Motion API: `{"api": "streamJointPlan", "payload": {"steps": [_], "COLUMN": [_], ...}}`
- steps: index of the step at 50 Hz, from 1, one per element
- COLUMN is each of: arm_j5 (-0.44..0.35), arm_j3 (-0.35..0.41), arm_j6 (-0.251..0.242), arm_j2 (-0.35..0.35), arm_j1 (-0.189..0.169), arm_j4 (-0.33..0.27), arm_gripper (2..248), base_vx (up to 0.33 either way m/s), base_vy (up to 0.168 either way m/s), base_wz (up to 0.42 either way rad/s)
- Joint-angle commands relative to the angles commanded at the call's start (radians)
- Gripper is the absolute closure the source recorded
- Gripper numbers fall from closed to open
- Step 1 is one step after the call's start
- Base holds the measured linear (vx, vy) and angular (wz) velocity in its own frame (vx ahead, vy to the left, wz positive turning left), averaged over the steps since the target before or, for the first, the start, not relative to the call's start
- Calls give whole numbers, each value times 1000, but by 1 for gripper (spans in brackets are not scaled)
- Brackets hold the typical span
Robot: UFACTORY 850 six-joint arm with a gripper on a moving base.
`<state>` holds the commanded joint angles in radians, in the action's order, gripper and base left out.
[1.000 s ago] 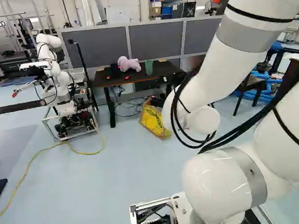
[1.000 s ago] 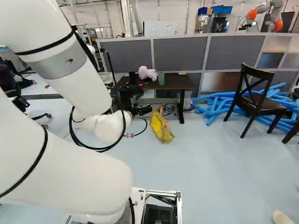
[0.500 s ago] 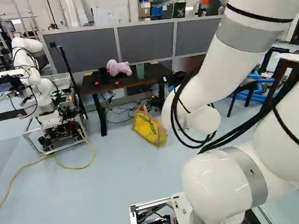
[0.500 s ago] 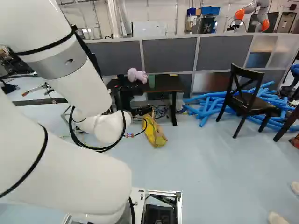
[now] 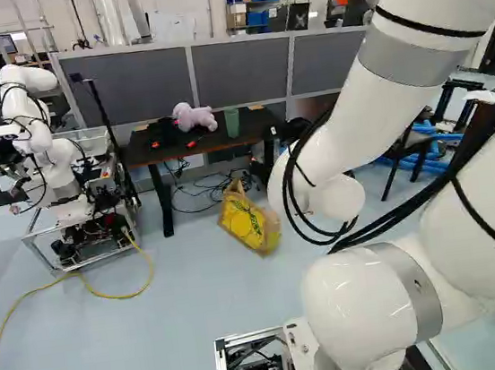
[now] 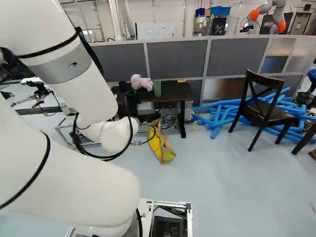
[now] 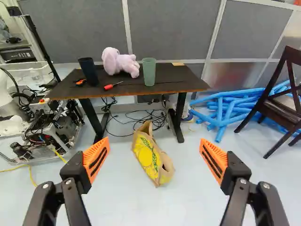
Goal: Pick up the bag on the ground and place it on the table
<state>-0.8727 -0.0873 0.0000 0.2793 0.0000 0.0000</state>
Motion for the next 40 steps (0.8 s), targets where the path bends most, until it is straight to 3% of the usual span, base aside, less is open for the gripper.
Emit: {"api": "streamJointPlan", "payload": {"steps": [40], "arm_j5": [0], "arm_j3": [0], "arm_j6": [0], "arm_j2": [0], "arm_j1": [0], "arm_j4": [0], "arm_gripper": [3], "base_vx": [182], "base_vy": [-2], "base_wz": [-22]}}
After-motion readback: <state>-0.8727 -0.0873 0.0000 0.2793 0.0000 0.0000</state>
